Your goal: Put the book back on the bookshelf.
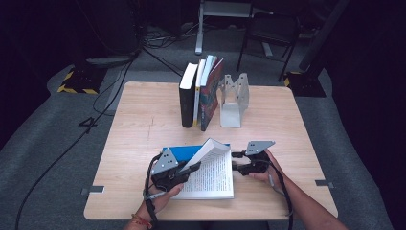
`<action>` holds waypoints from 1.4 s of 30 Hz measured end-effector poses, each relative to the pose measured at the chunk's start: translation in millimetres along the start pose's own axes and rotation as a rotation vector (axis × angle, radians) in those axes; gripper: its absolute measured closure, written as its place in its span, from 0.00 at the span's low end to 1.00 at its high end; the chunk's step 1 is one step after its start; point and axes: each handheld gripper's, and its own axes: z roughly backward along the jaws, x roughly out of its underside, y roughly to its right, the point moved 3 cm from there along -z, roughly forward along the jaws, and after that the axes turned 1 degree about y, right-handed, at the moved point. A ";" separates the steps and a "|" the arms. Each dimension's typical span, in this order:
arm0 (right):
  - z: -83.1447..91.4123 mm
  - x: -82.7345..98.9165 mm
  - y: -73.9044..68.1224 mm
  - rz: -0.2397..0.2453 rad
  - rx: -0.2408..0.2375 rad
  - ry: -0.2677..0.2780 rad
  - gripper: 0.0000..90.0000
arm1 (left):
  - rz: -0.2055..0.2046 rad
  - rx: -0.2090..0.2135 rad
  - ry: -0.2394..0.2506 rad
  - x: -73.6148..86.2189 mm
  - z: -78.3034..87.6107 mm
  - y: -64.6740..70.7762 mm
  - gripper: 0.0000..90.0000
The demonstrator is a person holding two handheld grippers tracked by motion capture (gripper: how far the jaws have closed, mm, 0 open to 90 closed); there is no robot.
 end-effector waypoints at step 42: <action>30.1 -126.4 -62.7 0.179 -0.022 0.294 0.58 | 0.007 -0.003 0.078 18.0 49.5 6.3 0.64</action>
